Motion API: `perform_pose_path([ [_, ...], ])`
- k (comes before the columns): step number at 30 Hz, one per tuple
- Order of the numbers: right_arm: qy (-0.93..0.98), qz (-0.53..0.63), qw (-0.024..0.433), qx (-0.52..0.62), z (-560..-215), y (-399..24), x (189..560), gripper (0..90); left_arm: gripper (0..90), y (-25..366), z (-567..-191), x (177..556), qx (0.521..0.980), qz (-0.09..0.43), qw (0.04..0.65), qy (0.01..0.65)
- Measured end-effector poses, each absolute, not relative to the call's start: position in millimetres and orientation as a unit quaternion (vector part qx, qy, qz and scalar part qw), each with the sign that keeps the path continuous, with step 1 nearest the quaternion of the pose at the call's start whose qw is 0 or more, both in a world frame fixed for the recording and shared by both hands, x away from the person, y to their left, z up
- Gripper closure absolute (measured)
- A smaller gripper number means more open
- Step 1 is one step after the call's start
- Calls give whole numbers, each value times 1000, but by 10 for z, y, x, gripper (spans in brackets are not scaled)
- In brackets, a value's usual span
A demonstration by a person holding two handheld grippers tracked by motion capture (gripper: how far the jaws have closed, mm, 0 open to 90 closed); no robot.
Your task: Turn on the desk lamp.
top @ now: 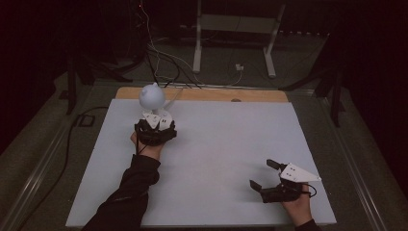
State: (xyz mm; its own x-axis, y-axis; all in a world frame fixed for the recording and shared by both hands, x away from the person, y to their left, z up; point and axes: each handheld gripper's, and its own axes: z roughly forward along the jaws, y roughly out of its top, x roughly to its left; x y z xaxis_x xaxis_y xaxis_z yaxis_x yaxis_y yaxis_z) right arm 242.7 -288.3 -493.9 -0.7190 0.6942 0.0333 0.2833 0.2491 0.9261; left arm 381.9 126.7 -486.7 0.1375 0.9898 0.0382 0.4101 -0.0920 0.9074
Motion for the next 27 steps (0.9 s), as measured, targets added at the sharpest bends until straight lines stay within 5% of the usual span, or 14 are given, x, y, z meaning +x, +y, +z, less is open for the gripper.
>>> perform_pose_path([
  [10, 765, 524, 195, 320, -4943, -2886, 2436, 6, 526, 1299, -4893, 3843, 633, 377, 383, 557],
  [27, 766, 523, 192, 320, -4946, -2889, 2439, 6, 866, 1380, -5021, 3906, 666, 359, 365, 542],
])
